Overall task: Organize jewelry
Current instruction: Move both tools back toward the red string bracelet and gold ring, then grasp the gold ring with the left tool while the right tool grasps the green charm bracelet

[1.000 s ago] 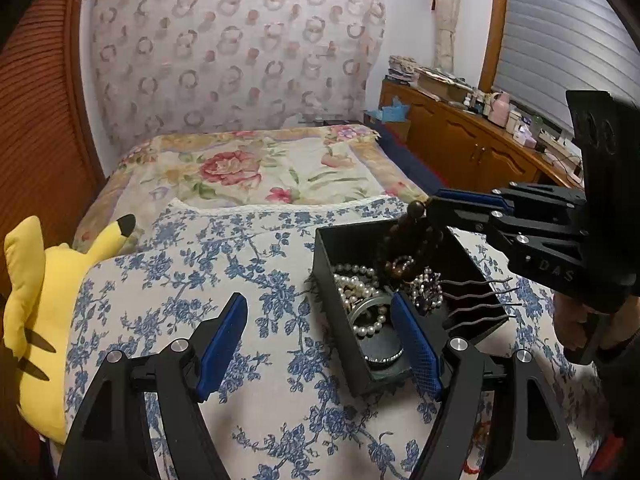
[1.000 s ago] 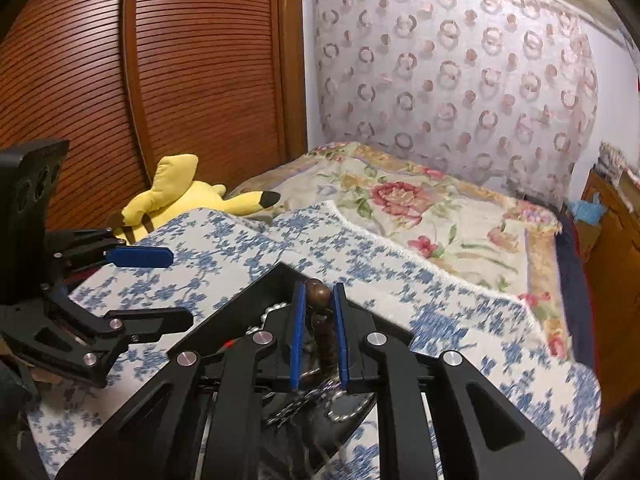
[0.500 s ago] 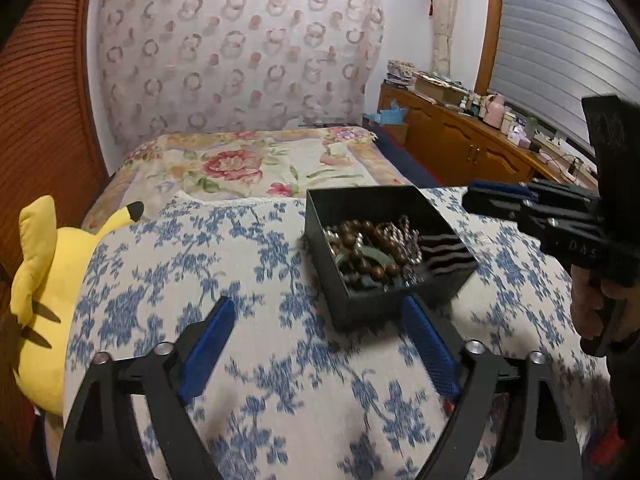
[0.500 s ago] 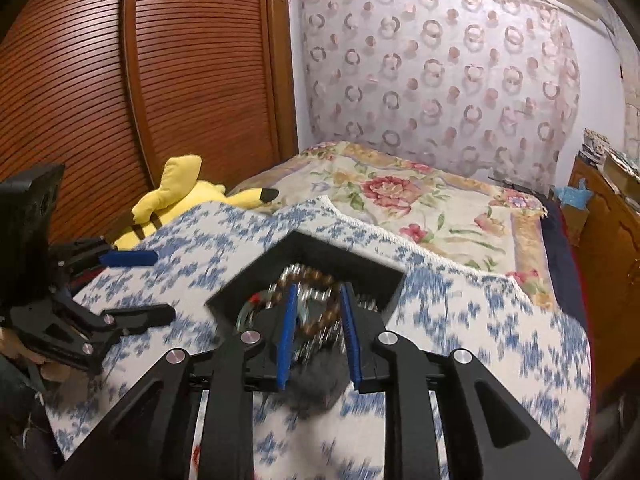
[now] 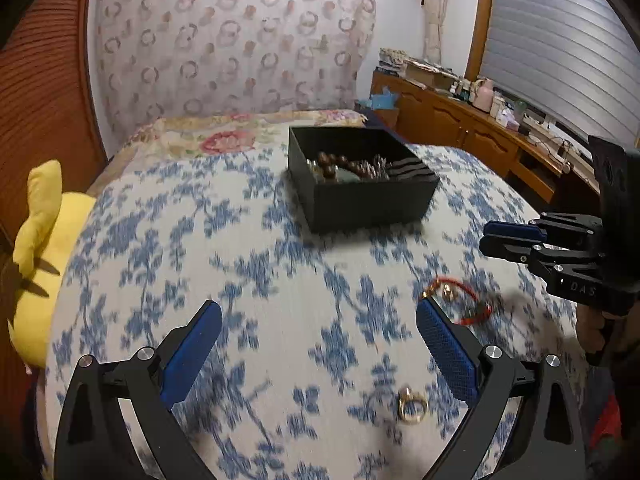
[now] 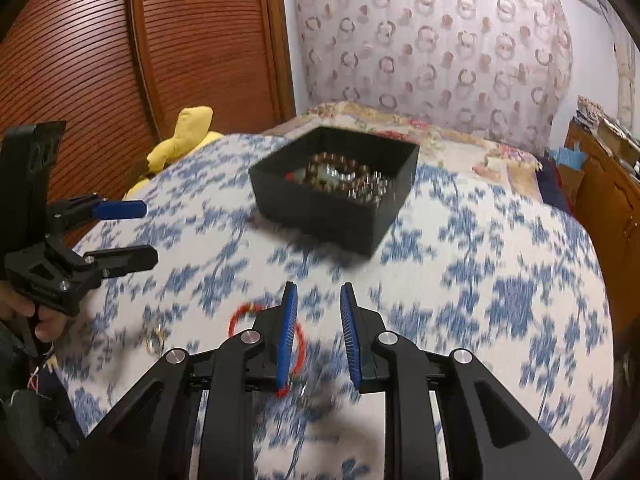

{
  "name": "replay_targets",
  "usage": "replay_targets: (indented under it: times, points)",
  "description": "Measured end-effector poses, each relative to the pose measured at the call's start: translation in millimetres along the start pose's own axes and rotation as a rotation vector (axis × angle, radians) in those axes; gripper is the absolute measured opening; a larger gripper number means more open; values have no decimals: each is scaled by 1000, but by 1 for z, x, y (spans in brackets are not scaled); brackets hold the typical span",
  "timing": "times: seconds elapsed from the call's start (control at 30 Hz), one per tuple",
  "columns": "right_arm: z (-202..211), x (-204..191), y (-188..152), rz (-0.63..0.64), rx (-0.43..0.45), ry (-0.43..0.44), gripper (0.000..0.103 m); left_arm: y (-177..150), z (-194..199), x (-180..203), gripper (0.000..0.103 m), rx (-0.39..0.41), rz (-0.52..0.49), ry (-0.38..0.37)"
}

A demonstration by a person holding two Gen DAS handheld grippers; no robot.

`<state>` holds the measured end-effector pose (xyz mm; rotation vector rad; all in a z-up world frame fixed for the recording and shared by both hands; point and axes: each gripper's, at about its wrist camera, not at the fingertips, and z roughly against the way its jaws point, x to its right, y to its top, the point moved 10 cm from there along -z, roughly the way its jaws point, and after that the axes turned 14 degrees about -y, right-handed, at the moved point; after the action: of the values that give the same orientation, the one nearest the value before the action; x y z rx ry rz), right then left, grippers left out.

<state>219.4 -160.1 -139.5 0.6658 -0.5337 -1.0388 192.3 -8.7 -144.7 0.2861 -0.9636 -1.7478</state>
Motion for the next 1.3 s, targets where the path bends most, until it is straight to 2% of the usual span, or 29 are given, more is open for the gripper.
replay_targets:
  times: [0.3,0.37,0.5,0.57,0.9,1.0,1.07,1.1,1.3]
  points:
    - [14,8,-38,-35,-27,-28,24,-30,13,16,94,-6,15,-43]
    - [17,10,-46,-43,-36,-31,24,-36,13,25,85,-21,8,-70]
    - [20,9,-55,-44,-43,-24,24,-50,9,41,75,-55,-5,-98]
    - [20,7,-57,-42,-44,-23,24,-55,3,48,64,-77,-19,-98]
    - [20,-1,-63,-2,-34,-33,24,-59,-17,61,59,-135,-90,-56]
    - [20,-3,-64,9,-35,-33,24,-60,-20,61,48,-135,-105,-42]
    - [19,-3,-64,12,-40,-33,24,-59,-19,60,24,-132,-121,-29]
    - [19,-3,-64,14,-44,-32,24,-59,-18,59,18,-130,-120,-22]
    - [8,-2,-64,78,-83,-67,24,-59,-14,55,19,-119,-93,-42]
